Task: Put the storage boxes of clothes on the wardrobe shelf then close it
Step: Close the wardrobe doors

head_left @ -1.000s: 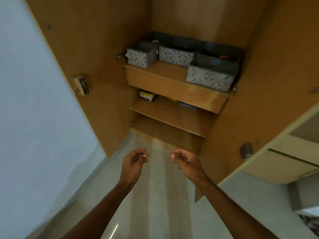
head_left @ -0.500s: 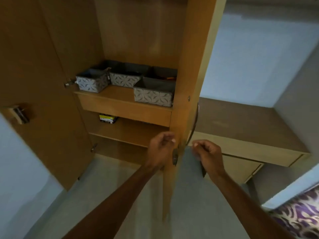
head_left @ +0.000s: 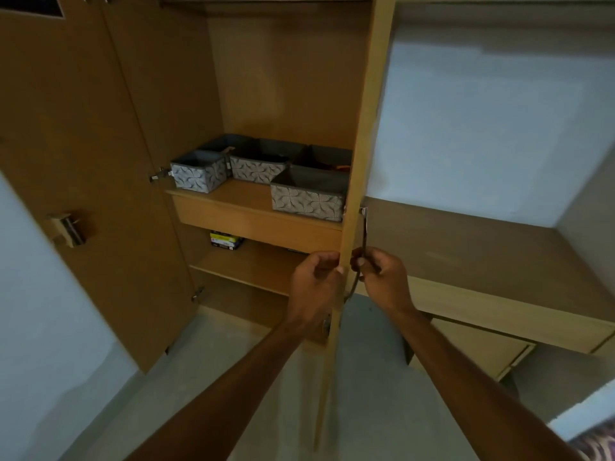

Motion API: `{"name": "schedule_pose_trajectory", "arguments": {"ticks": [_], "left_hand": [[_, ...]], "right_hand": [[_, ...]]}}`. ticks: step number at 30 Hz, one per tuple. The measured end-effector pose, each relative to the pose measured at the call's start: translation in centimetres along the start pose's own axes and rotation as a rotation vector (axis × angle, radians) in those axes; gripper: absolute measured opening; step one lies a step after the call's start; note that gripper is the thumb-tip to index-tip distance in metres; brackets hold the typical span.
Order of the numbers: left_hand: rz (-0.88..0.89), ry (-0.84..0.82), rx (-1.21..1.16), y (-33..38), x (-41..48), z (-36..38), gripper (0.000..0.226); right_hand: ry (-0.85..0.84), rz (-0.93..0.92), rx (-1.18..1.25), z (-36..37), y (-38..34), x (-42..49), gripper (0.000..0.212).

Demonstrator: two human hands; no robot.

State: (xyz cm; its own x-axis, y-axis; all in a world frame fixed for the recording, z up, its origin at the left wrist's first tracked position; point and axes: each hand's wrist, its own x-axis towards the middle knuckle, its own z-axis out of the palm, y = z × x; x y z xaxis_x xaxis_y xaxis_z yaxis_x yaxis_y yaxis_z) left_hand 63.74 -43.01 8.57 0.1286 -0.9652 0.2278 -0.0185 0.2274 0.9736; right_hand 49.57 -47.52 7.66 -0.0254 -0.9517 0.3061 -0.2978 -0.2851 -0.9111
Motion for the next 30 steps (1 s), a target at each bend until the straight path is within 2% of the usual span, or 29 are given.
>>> {"name": "schedule_pose_trajectory", "arguments": {"ticks": [9,16,23,26,30], "left_hand": [[0.056,0.156,0.116,-1.2,3.3,-8.1,0.017],[0.044,0.207,0.099,-2.5,8.8,-16.5,0.019],[-0.017,0.147,0.024,-2.7,14.2,-22.3,0.023],[-0.067,0.096,-0.017,-2.8,16.7,-24.5,0.033],[-0.080,0.057,0.006,-2.7,19.6,-26.4,0.028]], "right_hand": [[-0.163,-0.067,0.027,7.9,-1.7,1.9,0.019],[-0.173,-0.085,0.015,17.1,-3.8,5.1,0.013],[-0.101,-0.141,-0.036,24.4,-4.2,9.4,0.007],[-0.052,-0.177,-0.117,27.4,-3.9,11.7,0.016],[-0.045,-0.198,-0.152,29.8,-3.7,14.2,0.017]]}}
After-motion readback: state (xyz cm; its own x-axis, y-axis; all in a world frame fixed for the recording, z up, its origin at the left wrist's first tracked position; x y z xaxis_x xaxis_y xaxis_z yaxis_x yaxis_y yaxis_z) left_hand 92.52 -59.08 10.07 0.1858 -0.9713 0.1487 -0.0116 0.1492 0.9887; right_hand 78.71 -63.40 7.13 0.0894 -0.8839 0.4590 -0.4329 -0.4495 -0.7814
